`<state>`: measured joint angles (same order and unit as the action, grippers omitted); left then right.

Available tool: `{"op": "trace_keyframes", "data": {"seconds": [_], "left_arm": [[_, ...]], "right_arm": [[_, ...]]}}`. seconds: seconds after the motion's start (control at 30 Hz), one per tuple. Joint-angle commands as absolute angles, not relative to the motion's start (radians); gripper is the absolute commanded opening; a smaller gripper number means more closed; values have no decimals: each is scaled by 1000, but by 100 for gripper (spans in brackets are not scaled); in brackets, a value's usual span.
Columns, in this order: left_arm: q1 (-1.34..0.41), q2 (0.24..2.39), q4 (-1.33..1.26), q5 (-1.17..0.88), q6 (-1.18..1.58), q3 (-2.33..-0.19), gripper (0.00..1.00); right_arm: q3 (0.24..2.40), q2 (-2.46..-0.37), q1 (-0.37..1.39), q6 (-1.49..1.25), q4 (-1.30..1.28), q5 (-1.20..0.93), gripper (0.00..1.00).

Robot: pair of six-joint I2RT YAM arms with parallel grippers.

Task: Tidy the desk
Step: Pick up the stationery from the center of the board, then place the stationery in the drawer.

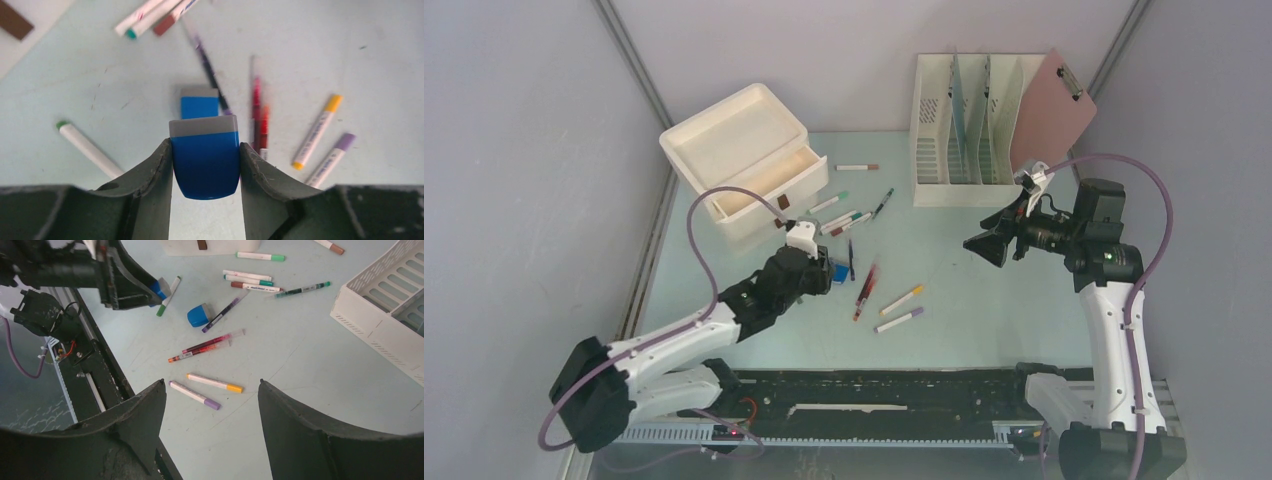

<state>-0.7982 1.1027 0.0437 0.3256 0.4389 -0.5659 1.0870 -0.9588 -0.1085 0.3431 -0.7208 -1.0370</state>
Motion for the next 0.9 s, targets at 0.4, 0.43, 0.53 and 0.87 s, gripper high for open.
{"op": "trace_keyframes", "data": {"seconds": [0.4, 0.43, 0.53, 0.87], "left_arm": [[-722, 800, 136, 246, 180, -700, 0], [-717, 793, 143, 248, 169, -717, 0], [-708, 772, 159, 261, 139, -749, 0], [-633, 773, 127, 252, 135, -781, 0]], "right_arm": [[1085, -953, -101, 363, -707, -1033, 75], [1086, -957, -99, 364, -706, -1031, 75], [1086, -957, -99, 364, -707, -1030, 75], [1085, -955, -104, 364, -707, -1038, 75]]}}
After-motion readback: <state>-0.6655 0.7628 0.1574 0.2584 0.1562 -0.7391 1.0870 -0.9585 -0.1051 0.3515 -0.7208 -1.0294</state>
